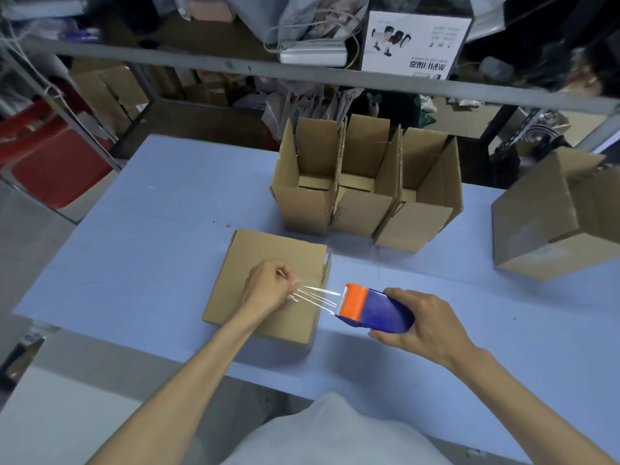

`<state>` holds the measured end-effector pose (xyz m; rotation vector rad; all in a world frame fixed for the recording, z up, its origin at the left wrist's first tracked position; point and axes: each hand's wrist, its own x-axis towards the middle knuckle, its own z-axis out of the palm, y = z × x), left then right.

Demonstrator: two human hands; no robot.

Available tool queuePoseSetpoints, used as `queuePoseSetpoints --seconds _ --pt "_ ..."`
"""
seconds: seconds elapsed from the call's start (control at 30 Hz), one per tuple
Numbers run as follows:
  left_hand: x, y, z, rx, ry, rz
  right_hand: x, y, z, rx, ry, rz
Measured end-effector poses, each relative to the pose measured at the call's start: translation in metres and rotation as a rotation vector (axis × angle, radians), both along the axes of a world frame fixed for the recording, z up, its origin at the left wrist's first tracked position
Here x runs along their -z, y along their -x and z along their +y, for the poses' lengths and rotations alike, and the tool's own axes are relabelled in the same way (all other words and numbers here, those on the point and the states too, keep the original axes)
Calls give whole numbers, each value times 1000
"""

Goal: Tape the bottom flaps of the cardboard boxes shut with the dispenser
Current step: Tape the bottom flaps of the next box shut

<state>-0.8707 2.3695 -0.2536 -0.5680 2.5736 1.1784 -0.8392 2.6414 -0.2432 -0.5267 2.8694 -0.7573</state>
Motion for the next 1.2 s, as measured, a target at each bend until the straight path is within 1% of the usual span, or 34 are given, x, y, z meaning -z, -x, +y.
queuePoseSetpoints --seconds 0.07,0.27,0.37,0.57,0.9,0.97,1.1,1.17,1.2 --pt "-1 1 -7 37 -3 -4 -2 1 3 -14 -12 -16" --pt "1 -2 -8 23 -8 26 -6 9 1 -51 -62 -33" --pt "1 -6 -6 29 -25 12 -8 12 2 -83 -106 -40" --pt "4 -13 -9 19 -34 -27 -8 8 -1 -111 -124 -72" --pt "12 -14 -2 32 5 -23 0 8 -3 -95 -169 -91" --pt "14 -14 0 47 38 -2 3 9 -4 -101 -177 -97" --pt "17 -14 1 138 165 47 7 10 -6 -108 -200 -94" --pt "17 -9 1 166 203 15 7 11 -6 -110 -212 -86" --pt "16 -6 -1 178 262 -14 8 12 -6 -119 -221 -83"
